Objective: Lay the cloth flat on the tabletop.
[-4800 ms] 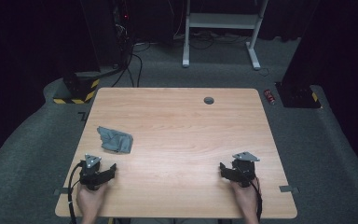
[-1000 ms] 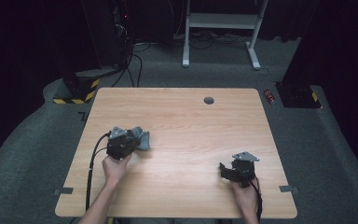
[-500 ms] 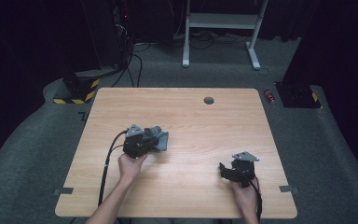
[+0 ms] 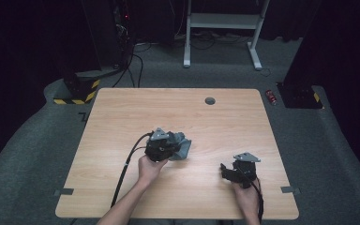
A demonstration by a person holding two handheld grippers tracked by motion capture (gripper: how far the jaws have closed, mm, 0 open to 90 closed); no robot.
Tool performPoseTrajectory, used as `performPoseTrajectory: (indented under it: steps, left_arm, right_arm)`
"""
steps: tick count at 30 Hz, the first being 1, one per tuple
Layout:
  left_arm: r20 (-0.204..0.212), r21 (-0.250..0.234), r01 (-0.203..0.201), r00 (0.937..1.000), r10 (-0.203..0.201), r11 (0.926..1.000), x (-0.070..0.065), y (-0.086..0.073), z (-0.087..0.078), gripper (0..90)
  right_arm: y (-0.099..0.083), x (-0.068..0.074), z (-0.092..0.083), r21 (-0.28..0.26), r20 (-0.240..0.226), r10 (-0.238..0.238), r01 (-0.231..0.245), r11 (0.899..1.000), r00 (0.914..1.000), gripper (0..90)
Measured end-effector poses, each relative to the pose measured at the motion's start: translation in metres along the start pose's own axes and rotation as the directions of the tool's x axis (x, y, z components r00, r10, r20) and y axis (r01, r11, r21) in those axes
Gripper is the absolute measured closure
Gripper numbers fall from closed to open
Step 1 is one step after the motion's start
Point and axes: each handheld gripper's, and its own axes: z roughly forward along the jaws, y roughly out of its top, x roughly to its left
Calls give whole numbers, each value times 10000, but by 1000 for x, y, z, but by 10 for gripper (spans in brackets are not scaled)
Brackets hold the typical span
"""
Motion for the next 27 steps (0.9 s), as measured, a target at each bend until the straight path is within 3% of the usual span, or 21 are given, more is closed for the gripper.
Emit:
performPoseTrajectory:
  steps: [13, 22, 27]
  left_arm:
    - [418, 40, -116, 9991, 115, 9999, -17, 3, 21, 827]
    - [371, 195, -165, 9992, 158, 9997, -17, 2, 24, 806]
    - [269, 275, -40, 9996, 33, 9996, -17, -1, 22, 590]
  right_arm:
    - [0, 0, 0, 1, 2, 4, -4, 10000, 10000, 207]
    - [0, 0, 0, 5, 8, 20, -20, 10000, 10000, 207]
    - [0, 0, 0, 2, 6, 19, -19, 10000, 10000, 212]
